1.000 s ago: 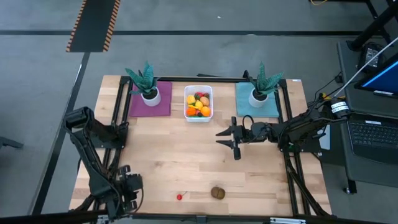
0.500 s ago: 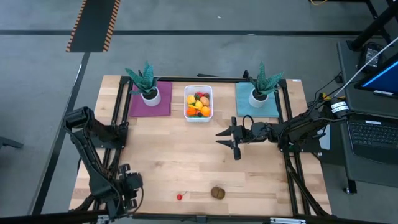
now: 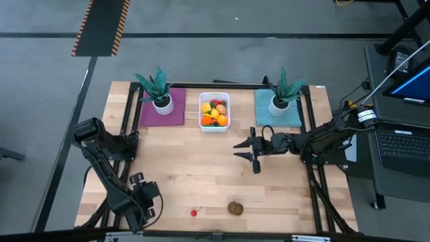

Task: Pick and placing Produce into tupperware
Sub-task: Put the red raspberry into the white bin

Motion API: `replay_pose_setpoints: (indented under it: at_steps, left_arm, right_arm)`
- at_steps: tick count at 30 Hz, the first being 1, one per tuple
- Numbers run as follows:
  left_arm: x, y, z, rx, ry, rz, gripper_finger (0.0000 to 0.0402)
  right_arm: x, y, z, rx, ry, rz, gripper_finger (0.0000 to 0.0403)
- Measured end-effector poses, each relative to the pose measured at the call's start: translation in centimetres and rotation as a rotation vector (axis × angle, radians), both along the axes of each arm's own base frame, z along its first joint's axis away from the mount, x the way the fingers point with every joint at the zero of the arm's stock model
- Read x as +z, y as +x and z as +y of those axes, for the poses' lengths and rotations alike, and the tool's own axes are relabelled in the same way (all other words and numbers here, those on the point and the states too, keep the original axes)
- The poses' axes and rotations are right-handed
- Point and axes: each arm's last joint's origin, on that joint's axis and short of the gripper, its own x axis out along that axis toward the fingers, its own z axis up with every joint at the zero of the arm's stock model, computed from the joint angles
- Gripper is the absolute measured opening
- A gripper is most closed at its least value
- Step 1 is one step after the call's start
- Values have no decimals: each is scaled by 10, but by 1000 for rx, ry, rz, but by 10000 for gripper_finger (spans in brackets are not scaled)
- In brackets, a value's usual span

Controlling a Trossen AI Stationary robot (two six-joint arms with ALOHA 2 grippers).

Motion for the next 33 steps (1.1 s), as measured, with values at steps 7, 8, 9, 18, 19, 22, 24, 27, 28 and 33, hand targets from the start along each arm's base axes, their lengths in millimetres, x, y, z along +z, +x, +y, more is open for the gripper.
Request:
replay_pose_setpoints:
  at_steps: [7, 8, 9, 18, 19, 22, 24, 27, 28, 33]
  left_arm:
    - [-13, 0, 5, 17, -13, 53, 165]
    - [-15, -1, 5, 17, -12, 54, 165]
    - [-16, -1, 6, 18, -16, 52, 165]
    - [-41, -4, 14, 42, -61, 27, 165]
    - [-42, -4, 15, 50, -65, 26, 165]
    - [-45, -5, 18, 50, -56, 32, 165]
    - [-45, -5, 18, 45, -55, 32, 165]
    - [-45, -5, 18, 39, -53, 32, 165]
    - [-45, -5, 18, 37, -52, 32, 165]
    - [-45, -5, 19, 21, -46, 33, 164]
  right_arm:
    - [0, -2, 8, 34, -1, 3, 135]
    - [0, -2, 9, 37, -1, 3, 135]
    - [0, -2, 10, 41, -1, 3, 135]
    - [0, -3, 16, 65, -1, 2, 136]
    - [0, -3, 16, 66, -1, 2, 136]
    - [0, -3, 17, 70, -1, 2, 136]
    - [0, -4, 17, 72, -1, 2, 136]
    - [0, -4, 17, 71, -1, 1, 136]
    - [0, -4, 17, 71, -1, 1, 136]
    - [0, -4, 17, 71, 0, 2, 136]
